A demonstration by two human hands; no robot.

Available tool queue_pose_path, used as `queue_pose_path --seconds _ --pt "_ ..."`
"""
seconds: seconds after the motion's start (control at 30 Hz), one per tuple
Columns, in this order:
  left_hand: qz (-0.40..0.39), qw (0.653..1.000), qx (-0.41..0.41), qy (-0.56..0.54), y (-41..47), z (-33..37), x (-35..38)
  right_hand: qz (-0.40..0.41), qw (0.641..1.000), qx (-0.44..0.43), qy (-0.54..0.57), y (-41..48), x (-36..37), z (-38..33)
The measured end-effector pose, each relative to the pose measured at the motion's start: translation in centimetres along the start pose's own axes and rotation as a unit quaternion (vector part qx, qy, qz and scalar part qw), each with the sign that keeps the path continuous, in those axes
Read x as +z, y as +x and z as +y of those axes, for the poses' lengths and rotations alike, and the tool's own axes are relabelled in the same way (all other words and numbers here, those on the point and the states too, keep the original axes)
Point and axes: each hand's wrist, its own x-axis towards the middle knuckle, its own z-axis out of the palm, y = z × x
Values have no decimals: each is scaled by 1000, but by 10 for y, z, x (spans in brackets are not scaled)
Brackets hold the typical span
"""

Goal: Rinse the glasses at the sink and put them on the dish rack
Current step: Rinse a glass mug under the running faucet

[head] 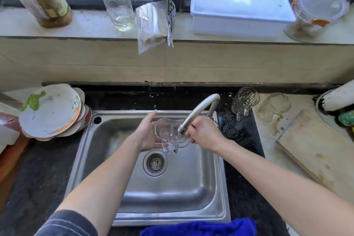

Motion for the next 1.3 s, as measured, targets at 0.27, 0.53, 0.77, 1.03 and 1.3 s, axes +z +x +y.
queue_pose_path --seconds 0.27,0.53,0.77,1.03,1.3 --pt "43 997 31 -62 14 -6 21 174 921 -289 -194 -35 16 27" --pt "95 993 73 17 11 1 24 -86 929 -163 -319 -8 42 12" --pt "103 990 91 26 13 -3 20 -44 906 -213 -364 0 53 18" --pt "127 986 105 33 0 5 21 -28 913 -237 -330 3 61 28" --pt "128 984 39 117 -8 2 9 -10 890 -327 -318 -12 51 28"
